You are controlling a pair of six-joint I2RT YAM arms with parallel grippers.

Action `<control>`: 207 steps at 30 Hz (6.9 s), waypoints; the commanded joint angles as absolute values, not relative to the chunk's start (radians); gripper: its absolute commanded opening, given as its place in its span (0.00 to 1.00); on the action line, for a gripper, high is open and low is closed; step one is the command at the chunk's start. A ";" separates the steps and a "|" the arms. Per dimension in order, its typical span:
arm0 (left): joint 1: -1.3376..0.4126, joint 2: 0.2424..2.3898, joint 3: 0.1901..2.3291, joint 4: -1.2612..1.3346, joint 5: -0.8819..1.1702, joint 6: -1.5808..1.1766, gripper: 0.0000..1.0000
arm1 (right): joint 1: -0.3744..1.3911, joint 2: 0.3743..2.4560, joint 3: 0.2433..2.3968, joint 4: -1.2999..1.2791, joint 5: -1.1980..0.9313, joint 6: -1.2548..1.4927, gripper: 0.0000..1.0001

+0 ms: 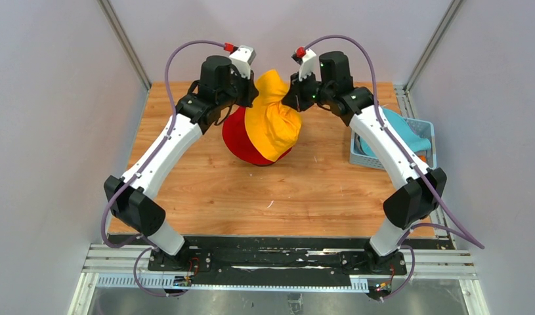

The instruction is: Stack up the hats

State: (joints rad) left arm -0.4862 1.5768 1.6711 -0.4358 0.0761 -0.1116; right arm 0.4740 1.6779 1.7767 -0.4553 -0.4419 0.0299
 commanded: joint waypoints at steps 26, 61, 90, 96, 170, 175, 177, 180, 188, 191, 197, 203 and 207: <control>-0.553 1.657 1.804 -0.499 0.055 -0.105 0.00 | 0.460 1.572 1.877 -0.543 -0.320 -0.047 0.01; -0.235 1.579 1.462 -0.374 0.187 -0.118 0.00 | 0.462 1.663 1.839 -0.474 -0.306 -0.031 0.76; -0.190 1.309 0.914 0.047 0.309 -0.265 0.27 | 0.442 1.505 1.416 -0.271 -0.313 0.053 0.78; -0.190 1.285 0.809 0.138 0.261 -0.299 0.27 | 0.452 1.531 1.389 -0.242 -0.338 0.063 0.78; -0.193 1.001 0.708 0.249 0.125 -0.383 0.39 | 0.419 1.361 1.164 -0.294 0.621 0.056 0.67; -0.193 0.989 0.708 0.249 0.161 -0.397 0.39 | 0.328 1.467 1.181 -0.360 0.628 0.103 0.62; -0.193 0.983 0.702 0.249 0.166 -0.401 0.39 | 0.292 1.494 1.175 -0.359 0.610 0.119 0.60; -0.194 0.978 0.695 0.250 0.171 -0.400 0.39 | 0.247 1.534 1.179 -0.359 0.597 0.118 0.57; -0.195 1.005 0.703 0.251 0.165 -0.398 0.39 | 0.159 1.627 1.188 -0.338 0.516 0.111 0.55; -0.196 1.021 0.712 0.251 0.167 -0.395 0.38 | 0.139 1.656 1.175 -0.303 0.478 0.108 0.56; -0.202 1.060 0.730 0.250 0.162 -0.385 0.38 | 0.085 1.713 1.164 -0.237 0.339 0.108 0.58; -0.202 1.085 0.745 0.251 0.159 -0.377 0.38 | 0.042 1.774 1.176 -0.203 0.283 0.103 0.61; -0.204 1.096 0.752 0.252 0.158 -0.377 0.38 | 0.034 1.811 1.193 -0.202 0.311 0.102 0.39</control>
State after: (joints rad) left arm -0.1989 1.0874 0.7162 0.2371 0.1562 -0.3927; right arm 0.0502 1.7695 1.1732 -0.2157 0.3172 0.0933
